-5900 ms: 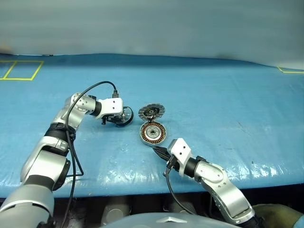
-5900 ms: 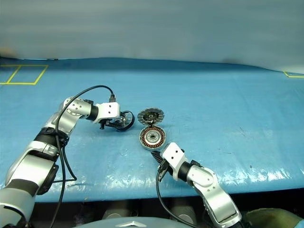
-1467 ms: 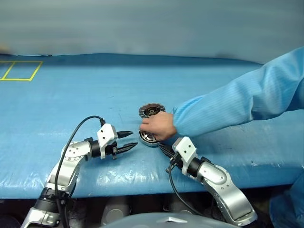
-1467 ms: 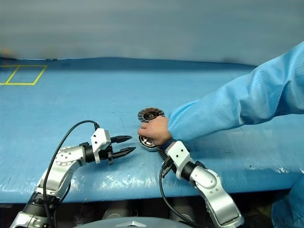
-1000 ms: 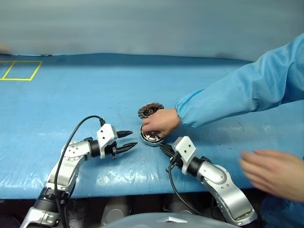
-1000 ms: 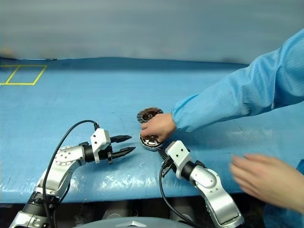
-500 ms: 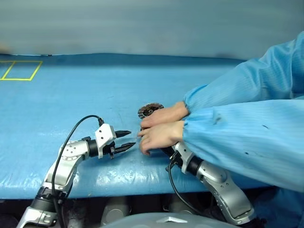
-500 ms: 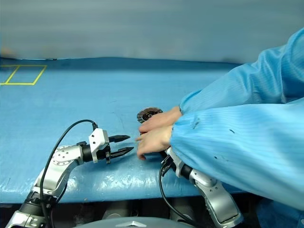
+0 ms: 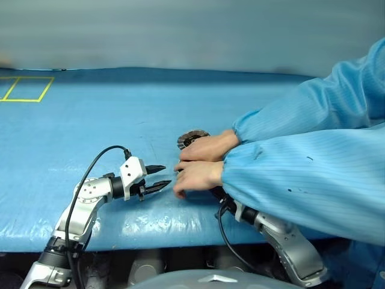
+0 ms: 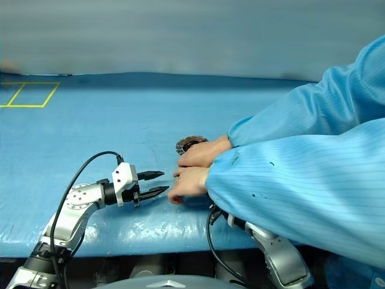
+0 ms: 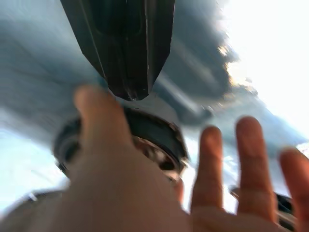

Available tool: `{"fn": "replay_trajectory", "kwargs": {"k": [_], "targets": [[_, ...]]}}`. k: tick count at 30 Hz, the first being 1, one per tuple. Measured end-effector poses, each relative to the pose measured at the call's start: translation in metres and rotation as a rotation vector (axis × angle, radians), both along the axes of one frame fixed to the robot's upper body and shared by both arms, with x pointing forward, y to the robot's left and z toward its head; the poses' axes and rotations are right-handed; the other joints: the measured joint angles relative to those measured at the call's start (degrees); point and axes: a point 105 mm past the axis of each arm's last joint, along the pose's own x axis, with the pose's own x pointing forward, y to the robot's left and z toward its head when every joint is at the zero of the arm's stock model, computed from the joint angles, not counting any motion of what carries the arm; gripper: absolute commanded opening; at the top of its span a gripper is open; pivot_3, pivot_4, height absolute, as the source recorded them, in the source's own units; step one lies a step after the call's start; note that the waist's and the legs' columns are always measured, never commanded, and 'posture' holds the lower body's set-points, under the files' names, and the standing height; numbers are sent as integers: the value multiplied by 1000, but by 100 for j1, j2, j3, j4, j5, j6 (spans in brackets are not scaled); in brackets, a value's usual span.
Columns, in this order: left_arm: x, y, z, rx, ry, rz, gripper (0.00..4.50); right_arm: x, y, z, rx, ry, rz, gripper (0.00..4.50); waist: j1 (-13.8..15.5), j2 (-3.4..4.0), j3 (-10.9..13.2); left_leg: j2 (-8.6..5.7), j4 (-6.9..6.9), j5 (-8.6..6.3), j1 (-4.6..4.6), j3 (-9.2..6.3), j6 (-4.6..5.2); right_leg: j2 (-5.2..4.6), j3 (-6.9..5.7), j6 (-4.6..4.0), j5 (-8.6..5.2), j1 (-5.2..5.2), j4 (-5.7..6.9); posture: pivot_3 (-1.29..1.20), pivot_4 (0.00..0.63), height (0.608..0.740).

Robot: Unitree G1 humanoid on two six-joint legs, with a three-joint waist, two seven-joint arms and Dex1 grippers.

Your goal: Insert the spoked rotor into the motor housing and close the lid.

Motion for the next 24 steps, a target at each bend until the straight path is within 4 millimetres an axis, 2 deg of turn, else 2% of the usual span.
{"fn": "replay_trajectory", "kwargs": {"k": [5, 24], "targets": [[1, 0, 0, 1, -2, 0, 2285, -4, -11, -2, -5, 14, -44, 0, -8, 0, 0, 2, 0, 0, 2, 1, 0, 1, 0, 0, 0, 0, 1, 0, 150, 740], [5, 1, 0, 3, 2, 6, 2285, -1, -7, 1, 12, -1, -57, 0, -8, 2, 1, 2, -1, 0, 1, 1, 0, 0, 0, 0, -1, -4, 1, 0, 150, 740]]}}
